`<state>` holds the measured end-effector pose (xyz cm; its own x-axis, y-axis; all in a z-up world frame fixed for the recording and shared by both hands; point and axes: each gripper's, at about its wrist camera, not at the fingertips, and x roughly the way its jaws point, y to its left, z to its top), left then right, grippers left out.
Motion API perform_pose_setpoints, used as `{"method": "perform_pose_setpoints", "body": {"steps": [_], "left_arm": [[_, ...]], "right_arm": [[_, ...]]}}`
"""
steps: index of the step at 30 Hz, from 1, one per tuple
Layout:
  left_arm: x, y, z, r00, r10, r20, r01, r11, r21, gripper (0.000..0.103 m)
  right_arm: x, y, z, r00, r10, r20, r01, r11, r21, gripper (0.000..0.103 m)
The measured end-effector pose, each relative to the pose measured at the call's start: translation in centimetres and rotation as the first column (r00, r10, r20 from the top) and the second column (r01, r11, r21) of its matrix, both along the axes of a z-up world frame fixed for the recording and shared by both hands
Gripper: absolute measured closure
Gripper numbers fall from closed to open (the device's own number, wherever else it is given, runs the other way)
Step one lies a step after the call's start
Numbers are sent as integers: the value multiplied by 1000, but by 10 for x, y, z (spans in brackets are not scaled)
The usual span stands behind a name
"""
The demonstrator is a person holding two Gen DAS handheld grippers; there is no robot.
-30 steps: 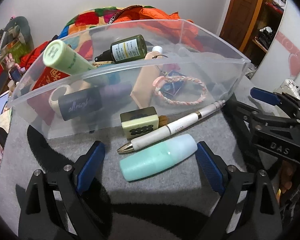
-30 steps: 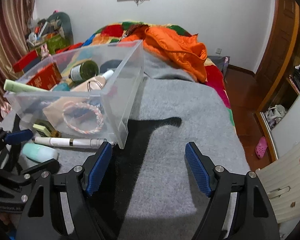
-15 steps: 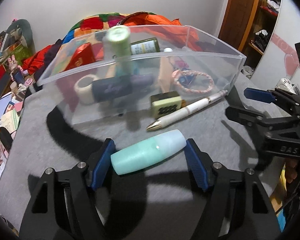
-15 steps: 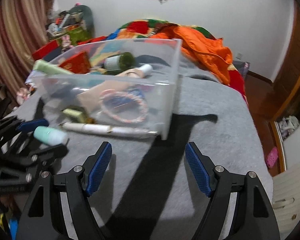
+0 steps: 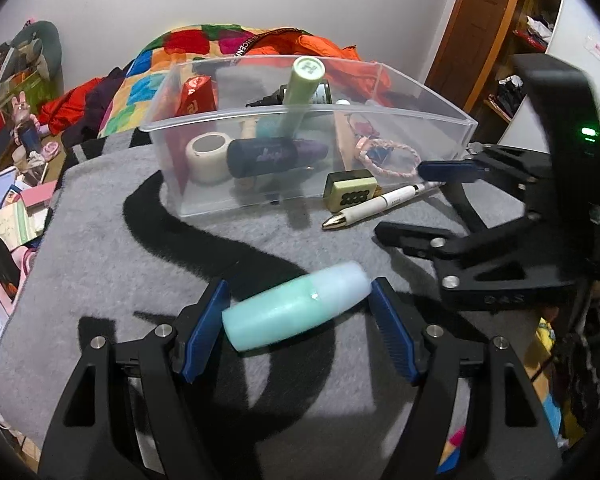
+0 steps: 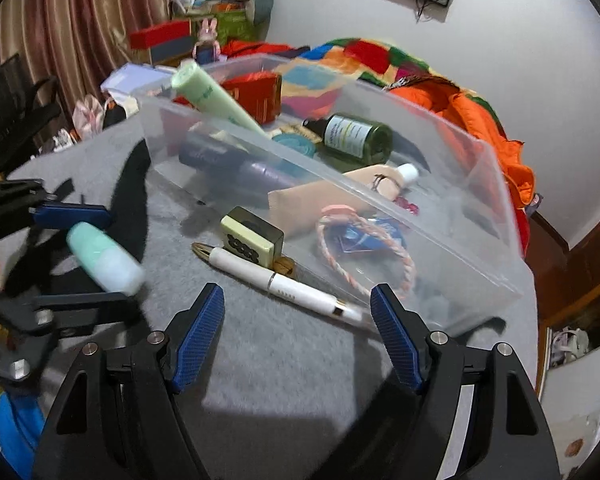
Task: Organize objects
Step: 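Grasp the white pen with the right gripper while the left lifts the teal bottle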
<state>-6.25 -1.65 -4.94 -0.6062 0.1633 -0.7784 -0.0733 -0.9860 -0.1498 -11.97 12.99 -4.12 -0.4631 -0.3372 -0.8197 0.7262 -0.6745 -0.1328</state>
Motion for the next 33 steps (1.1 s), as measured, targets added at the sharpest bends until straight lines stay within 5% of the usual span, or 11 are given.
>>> {"method": "perform_pose_setpoints", "body": {"steps": [7,13,17,22,29,33], "left_arm": [[12,-2,1,1000,9,-14,-9,1000,-29,20],[11,3,-5,1000,12,-3,-12,999,-35,18],[9,9,-6,1000,12,-3,-12,999,-46,18],[4,11,-8,1000,19,-2,-19,999,-30,18],[-2,24,-11,999,33,-28,-35,996,-76,24],[3,25,-11,998,34,-48,-38,995,-97,30]], "right_arm": [[2,5,5,989,77,129,-72,997,-42,33],[1,-3,-5,998,56,36,-58,997,60,33],[-12,-2,-6,993,64,99,-67,998,20,33],[-9,16,-2,975,108,194,-100,994,-49,71],[3,11,-3,987,104,125,-102,994,-24,72],[12,10,-3,990,104,100,-99,994,-53,86]]}}
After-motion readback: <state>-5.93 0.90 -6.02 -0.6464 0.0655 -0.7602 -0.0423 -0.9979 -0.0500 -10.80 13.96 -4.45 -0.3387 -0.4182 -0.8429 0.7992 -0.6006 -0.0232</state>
